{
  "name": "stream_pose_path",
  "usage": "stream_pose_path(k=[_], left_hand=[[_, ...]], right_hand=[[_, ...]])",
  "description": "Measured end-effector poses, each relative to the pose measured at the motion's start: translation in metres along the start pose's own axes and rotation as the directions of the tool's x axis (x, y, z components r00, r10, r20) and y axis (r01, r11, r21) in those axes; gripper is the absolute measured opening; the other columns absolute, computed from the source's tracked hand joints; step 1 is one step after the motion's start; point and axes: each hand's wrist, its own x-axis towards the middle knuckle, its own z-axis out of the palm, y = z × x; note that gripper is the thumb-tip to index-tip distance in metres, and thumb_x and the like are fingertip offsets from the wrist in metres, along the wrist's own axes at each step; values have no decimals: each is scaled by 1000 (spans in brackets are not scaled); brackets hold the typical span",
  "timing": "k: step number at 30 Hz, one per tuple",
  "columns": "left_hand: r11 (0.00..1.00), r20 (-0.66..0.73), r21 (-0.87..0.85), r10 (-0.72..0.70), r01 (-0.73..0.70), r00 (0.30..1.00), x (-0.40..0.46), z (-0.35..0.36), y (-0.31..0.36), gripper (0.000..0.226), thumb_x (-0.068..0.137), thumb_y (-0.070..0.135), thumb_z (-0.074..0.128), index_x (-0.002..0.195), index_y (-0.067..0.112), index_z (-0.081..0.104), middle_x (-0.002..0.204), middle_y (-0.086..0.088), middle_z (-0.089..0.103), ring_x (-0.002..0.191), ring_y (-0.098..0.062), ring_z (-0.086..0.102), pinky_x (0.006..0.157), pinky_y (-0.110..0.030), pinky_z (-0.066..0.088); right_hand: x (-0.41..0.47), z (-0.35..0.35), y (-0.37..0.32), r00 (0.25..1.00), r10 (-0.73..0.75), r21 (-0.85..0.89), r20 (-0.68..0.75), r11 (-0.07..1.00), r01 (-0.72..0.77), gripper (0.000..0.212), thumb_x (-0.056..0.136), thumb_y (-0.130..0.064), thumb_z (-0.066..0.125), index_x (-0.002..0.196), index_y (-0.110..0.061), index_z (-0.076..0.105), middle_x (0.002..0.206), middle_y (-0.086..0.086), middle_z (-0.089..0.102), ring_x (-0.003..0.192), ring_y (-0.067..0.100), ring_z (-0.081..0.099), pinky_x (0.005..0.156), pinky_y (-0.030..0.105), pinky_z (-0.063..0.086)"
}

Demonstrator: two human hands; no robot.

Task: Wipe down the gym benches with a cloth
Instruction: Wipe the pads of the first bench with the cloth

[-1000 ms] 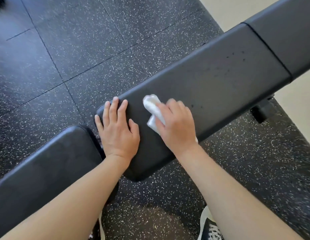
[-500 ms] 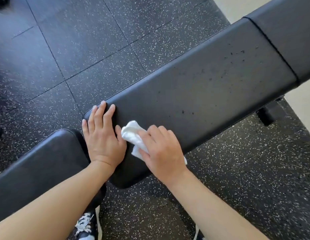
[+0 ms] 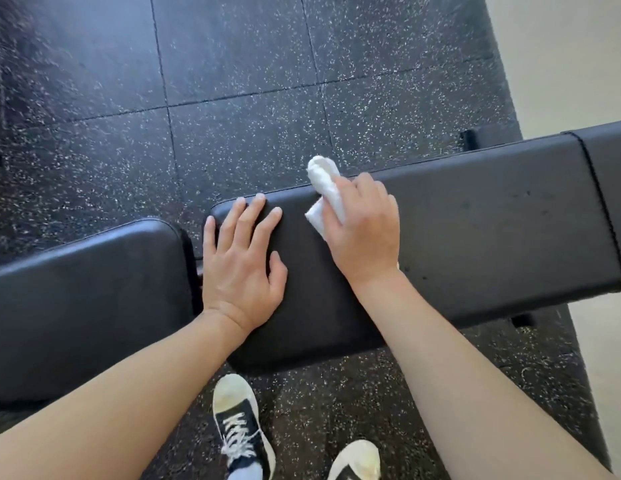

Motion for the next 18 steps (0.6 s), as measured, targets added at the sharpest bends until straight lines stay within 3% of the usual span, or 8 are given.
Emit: stream_pose_path(k=[5, 12, 18], left_hand=[[1000, 13, -27, -4, 4, 1000, 1, 0, -1, 66, 90, 34, 51, 155, 24, 47, 168, -3, 36, 158, -29, 27, 127, -64, 14], [1000, 17, -29, 13, -13, 1000, 1, 2, -3, 65, 90, 34, 51, 154, 24, 48, 168, -2, 36, 159, -27, 25, 127, -64, 14], [1000, 3, -20, -17, 17, 1000, -2, -6, 5, 60, 94, 30, 53, 153, 24, 54, 168, -1, 39, 157, -28, 32, 124, -65, 22]], right_hand=[[33, 24, -44, 997, 4, 1, 72, 1000, -4, 20, 92, -26, 59, 94, -9, 68, 90, 10, 59, 81, 32, 54, 70, 42, 40], [38, 31, -45, 998, -15, -39, 53, 999, 17, 17, 90, -24, 57, 86, -10, 65, 84, 9, 56, 75, 31, 51, 65, 41, 39], [38, 22, -43, 988, -42, 11, 146, 999, 41, 16, 89, -24, 59, 87, -9, 64, 89, 11, 57, 80, 35, 55, 68, 45, 43]])
